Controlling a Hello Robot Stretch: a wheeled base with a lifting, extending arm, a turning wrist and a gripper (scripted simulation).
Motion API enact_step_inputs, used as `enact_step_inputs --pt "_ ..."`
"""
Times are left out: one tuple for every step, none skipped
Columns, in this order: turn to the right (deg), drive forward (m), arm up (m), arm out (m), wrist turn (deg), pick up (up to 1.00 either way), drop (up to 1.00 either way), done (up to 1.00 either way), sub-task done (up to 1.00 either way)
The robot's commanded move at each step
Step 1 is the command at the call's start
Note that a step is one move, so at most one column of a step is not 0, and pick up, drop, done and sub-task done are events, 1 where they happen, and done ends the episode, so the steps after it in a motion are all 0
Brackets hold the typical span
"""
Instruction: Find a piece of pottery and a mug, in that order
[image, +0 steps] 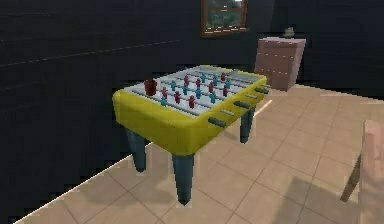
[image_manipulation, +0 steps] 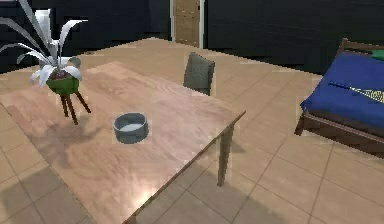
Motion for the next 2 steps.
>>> enact_step_inputs --pt "15.0 0.00 0.00 0.00 0.0 0.00 0.00 0.00 0.00" --pt "0.0 0.85 0.00 0.00 0.0 0.00 0.00 0.00 0.00"
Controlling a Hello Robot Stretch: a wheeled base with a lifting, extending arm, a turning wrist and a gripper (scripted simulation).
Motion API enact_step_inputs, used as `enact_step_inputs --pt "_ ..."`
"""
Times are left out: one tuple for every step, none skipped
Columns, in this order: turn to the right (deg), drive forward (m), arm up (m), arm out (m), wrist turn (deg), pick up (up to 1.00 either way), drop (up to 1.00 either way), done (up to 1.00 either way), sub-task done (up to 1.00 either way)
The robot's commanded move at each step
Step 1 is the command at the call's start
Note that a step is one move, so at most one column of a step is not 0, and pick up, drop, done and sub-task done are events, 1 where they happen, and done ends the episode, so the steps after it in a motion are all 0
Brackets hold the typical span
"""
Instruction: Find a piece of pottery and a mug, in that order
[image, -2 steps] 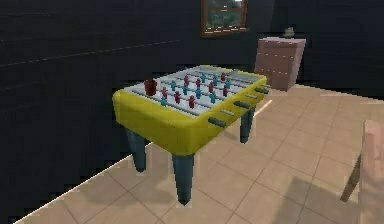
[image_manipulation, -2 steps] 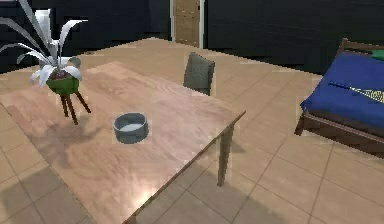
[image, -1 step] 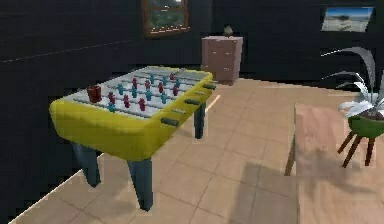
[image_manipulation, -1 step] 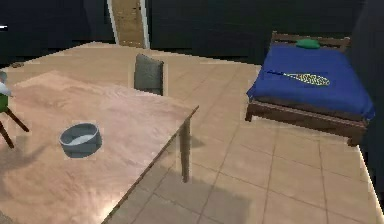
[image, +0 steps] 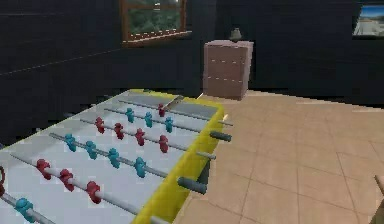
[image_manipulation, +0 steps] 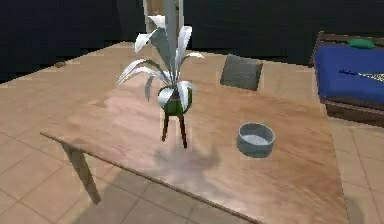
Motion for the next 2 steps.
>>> enact_step_inputs --pt "-45.0 0.00 0.00 0.00 0.0 0.00 0.00 0.00 0.00" --pt "0.0 0.00 0.00 0.00 0.0 0.00 0.00 1.00 0.00"
